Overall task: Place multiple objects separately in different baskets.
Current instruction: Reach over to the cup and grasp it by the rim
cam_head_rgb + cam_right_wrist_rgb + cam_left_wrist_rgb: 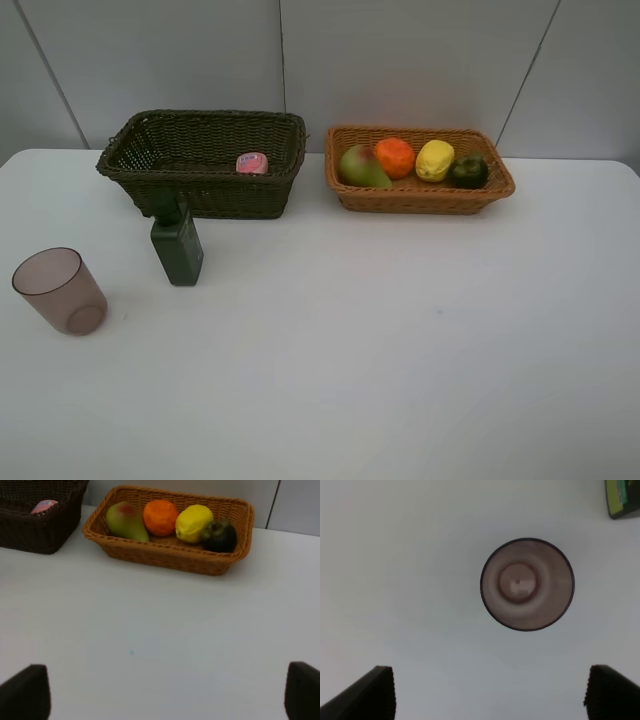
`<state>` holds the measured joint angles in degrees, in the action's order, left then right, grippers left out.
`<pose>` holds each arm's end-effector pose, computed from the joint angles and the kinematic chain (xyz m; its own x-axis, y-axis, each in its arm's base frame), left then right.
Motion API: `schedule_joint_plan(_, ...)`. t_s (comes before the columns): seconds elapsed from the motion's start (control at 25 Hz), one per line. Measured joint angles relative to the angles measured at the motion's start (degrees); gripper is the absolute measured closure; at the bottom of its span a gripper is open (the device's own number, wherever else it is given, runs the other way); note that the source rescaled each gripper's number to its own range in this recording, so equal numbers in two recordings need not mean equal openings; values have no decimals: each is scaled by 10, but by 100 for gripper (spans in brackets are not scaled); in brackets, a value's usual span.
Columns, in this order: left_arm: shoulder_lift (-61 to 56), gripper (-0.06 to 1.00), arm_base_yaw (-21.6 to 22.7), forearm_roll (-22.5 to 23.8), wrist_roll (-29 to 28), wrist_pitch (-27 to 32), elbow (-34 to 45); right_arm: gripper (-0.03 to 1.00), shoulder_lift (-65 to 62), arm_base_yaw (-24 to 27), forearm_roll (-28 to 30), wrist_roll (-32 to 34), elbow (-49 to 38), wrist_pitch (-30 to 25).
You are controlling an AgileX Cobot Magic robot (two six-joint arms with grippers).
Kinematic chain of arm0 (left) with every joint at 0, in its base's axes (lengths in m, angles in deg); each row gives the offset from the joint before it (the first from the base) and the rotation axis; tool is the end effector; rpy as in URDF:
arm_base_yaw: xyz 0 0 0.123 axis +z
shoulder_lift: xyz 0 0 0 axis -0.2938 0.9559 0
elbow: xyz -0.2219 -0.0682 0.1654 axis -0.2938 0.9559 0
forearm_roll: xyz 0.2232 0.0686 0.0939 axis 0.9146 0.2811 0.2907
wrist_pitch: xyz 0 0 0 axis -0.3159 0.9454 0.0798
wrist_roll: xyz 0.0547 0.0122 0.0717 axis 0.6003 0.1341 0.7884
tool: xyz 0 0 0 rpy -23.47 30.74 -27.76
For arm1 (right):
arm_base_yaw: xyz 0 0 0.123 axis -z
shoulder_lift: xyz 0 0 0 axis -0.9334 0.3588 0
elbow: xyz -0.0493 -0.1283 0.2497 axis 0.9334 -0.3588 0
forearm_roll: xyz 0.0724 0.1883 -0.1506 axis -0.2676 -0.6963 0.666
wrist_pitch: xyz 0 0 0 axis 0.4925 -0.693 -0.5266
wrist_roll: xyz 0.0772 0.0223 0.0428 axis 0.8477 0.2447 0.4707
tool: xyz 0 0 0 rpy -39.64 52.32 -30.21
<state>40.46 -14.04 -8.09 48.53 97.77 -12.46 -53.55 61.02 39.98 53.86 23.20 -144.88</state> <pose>0.2066 0.0063 0.2856 -0.9566 0.0491 -0.2872 0.0573 0.9981 -0.0204 -0.0080 0.0056 0.2848 -0.3864 -0.1685 -0.9068 -0.2502 0.9655 -0.0728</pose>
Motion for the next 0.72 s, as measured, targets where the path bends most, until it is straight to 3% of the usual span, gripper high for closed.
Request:
schedule_joint_plan(0.28, 77, -6, 0, 25, 0, -50, -1, -2, 0, 0, 0, 0, 0, 0)
schedule_joint_plan(0.72, 197, -6, 0, 26, 3, -112, -1, -2, 0, 0, 0, 0, 0, 0)
